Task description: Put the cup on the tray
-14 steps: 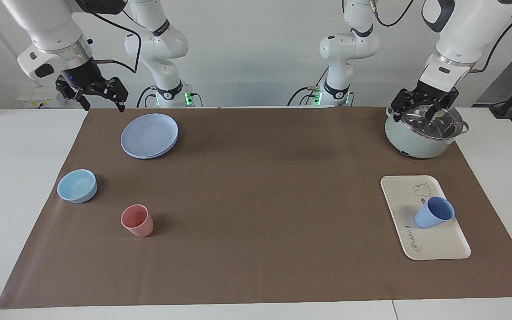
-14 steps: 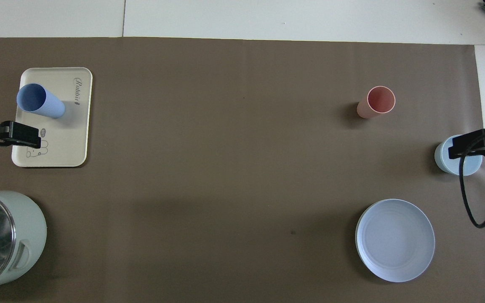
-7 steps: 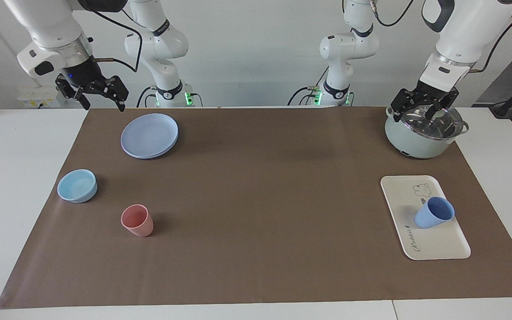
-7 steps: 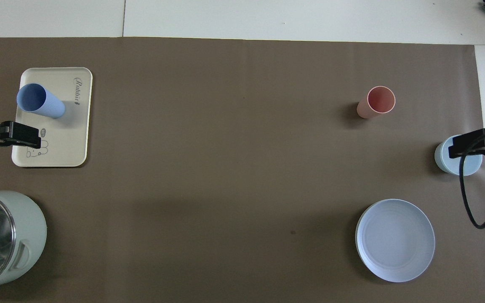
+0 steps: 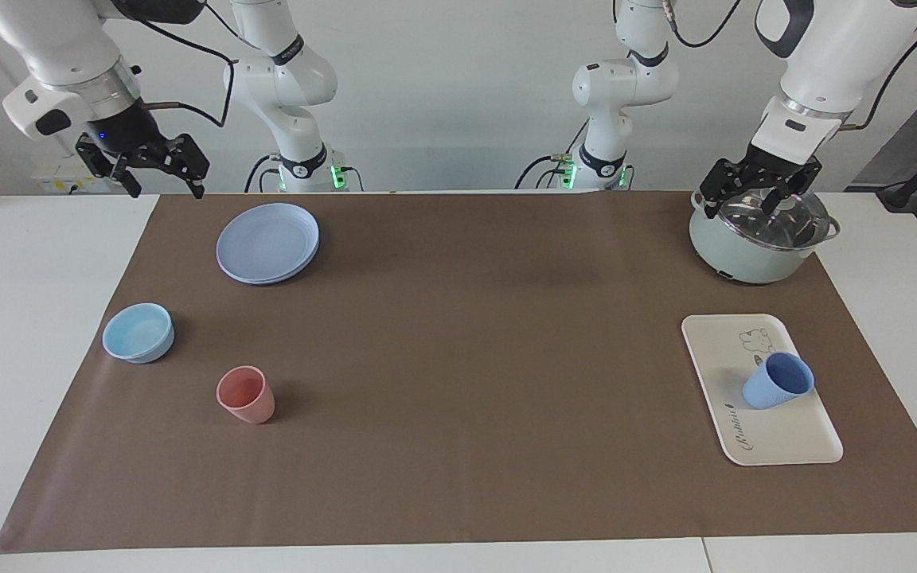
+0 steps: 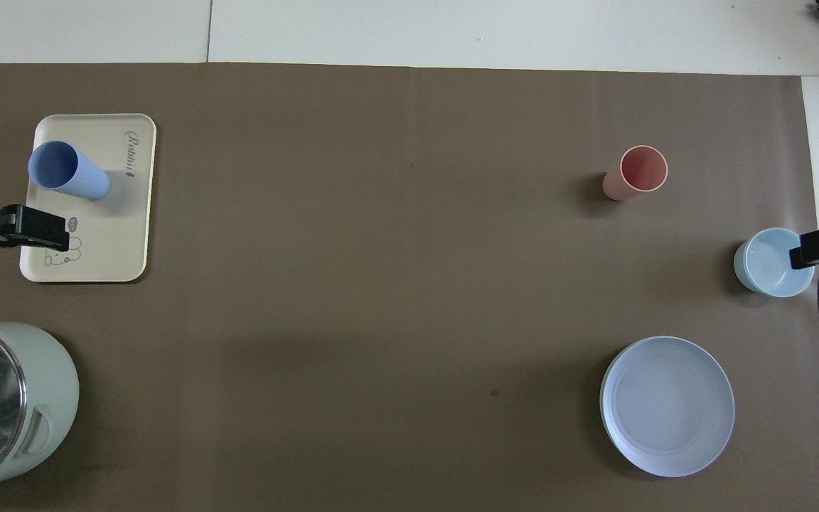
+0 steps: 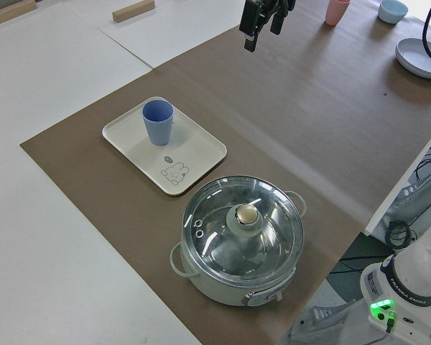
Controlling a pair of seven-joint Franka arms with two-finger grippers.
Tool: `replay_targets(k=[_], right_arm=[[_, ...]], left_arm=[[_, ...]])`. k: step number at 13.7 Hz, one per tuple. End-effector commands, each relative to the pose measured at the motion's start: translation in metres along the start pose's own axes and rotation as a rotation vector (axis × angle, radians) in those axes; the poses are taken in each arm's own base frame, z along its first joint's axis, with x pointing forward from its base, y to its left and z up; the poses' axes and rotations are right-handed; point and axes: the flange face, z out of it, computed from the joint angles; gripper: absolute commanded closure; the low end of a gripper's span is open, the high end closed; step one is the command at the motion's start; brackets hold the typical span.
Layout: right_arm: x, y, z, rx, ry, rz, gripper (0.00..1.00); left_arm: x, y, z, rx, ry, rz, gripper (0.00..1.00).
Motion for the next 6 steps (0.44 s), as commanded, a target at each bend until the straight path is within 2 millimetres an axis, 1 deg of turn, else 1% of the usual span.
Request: replay_targets(k=[1, 3, 6], right_arm=[[0.001, 0.000, 0.000, 0.018, 0.008, -0.012, 0.00], [0.001, -0.001, 0.000, 0.014, 0.008, -0.014, 0.00], [0.001, -0.011, -0.001, 0.007, 0.009, -0.023, 0.00]], left_arm=[[-0.008, -0.003, -0.001, 0.014, 0.008, 0.000, 0.00], [-0.008, -0.003, -0.001, 0.015, 0.006, 0.002, 0.00], [-0.008, -0.003, -0.001, 0.014, 0.008, 0.000, 0.00]])
